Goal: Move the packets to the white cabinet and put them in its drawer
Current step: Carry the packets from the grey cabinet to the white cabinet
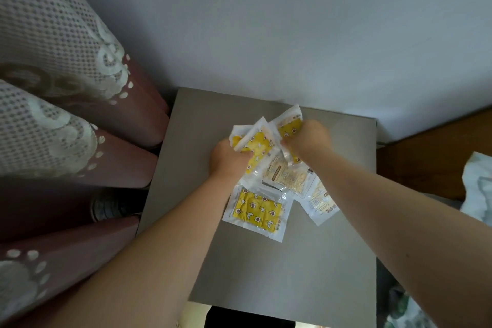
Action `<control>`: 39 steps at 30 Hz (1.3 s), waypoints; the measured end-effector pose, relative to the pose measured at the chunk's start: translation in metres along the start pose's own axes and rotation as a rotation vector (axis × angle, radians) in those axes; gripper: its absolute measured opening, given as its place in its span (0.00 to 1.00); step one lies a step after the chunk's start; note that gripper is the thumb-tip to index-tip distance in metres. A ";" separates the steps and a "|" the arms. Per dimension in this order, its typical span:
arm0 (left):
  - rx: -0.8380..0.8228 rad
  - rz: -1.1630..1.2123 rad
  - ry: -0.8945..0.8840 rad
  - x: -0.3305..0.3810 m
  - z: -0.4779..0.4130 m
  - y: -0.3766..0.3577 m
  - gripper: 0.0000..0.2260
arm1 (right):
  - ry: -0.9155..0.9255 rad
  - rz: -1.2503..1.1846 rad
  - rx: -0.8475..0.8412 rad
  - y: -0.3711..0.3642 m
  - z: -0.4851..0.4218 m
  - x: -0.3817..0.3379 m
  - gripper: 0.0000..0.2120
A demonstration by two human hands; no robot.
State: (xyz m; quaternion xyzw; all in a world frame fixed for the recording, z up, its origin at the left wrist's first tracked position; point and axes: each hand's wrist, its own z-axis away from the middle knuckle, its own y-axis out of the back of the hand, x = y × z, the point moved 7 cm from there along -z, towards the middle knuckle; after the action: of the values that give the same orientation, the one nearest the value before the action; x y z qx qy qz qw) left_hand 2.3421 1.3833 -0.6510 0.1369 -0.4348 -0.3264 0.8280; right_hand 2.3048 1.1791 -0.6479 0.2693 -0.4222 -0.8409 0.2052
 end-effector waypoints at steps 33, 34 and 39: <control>-0.586 0.237 0.044 -0.091 0.369 0.053 0.16 | -0.503 -1.332 -0.244 -0.026 0.467 0.138 0.15; -0.619 0.214 0.050 -0.105 0.382 0.049 0.16 | -0.546 -1.382 -0.267 -0.039 0.489 0.148 0.13; -0.766 0.066 0.085 -0.179 0.452 0.022 0.16 | -0.757 -1.647 -0.315 -0.104 0.601 0.205 0.05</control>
State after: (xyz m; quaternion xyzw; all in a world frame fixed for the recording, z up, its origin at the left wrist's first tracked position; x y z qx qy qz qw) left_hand 1.9123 1.5431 -0.4887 -0.1826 -0.2507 -0.4325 0.8466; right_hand 1.7581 1.4802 -0.4906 0.1607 -0.0169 -0.8013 -0.5760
